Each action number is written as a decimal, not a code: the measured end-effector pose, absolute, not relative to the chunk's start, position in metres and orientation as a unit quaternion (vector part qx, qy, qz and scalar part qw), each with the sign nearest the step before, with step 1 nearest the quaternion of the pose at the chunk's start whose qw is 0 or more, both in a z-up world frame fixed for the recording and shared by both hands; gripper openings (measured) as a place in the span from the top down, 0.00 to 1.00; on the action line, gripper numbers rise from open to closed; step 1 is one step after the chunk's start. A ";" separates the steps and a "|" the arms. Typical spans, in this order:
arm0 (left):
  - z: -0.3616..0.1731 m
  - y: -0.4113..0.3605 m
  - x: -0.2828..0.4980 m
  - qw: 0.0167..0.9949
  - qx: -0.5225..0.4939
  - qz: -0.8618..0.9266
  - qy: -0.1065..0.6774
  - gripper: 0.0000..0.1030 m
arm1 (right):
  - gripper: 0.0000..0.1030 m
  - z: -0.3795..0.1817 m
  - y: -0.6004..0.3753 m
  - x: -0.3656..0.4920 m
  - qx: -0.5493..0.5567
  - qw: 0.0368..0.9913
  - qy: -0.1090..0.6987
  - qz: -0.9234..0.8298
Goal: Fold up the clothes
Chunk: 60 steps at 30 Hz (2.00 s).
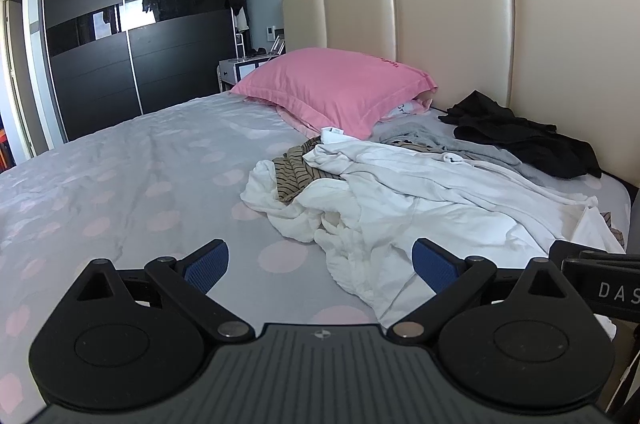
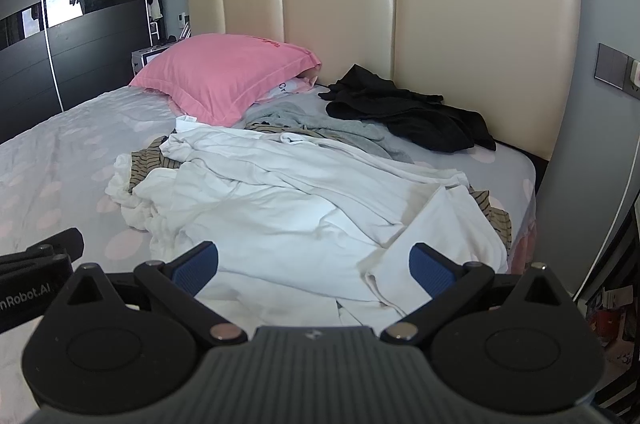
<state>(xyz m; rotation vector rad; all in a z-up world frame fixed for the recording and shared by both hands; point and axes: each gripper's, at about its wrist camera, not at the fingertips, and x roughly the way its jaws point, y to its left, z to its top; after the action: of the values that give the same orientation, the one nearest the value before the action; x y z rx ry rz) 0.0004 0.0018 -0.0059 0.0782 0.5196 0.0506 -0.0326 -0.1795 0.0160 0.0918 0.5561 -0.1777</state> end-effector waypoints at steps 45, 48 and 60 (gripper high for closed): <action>-0.017 0.002 0.008 0.957 0.041 0.021 0.287 0.02 | 0.01 0.013 -0.176 -0.029 0.028 0.956 0.276 -0.092; -0.018 0.003 0.013 0.957 0.035 0.018 0.287 0.02 | 0.01 0.013 -0.174 -0.029 0.010 0.957 0.265 -0.116; -0.020 0.008 0.063 0.957 0.040 -0.002 0.288 0.03 | 0.01 0.018 -0.203 0.037 0.033 0.952 0.292 -0.084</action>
<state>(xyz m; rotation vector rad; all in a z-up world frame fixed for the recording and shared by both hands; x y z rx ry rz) 0.0632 0.0077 -0.0205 0.0804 0.5839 -0.0032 0.0369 -0.2030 0.0177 0.0669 0.5936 -0.1717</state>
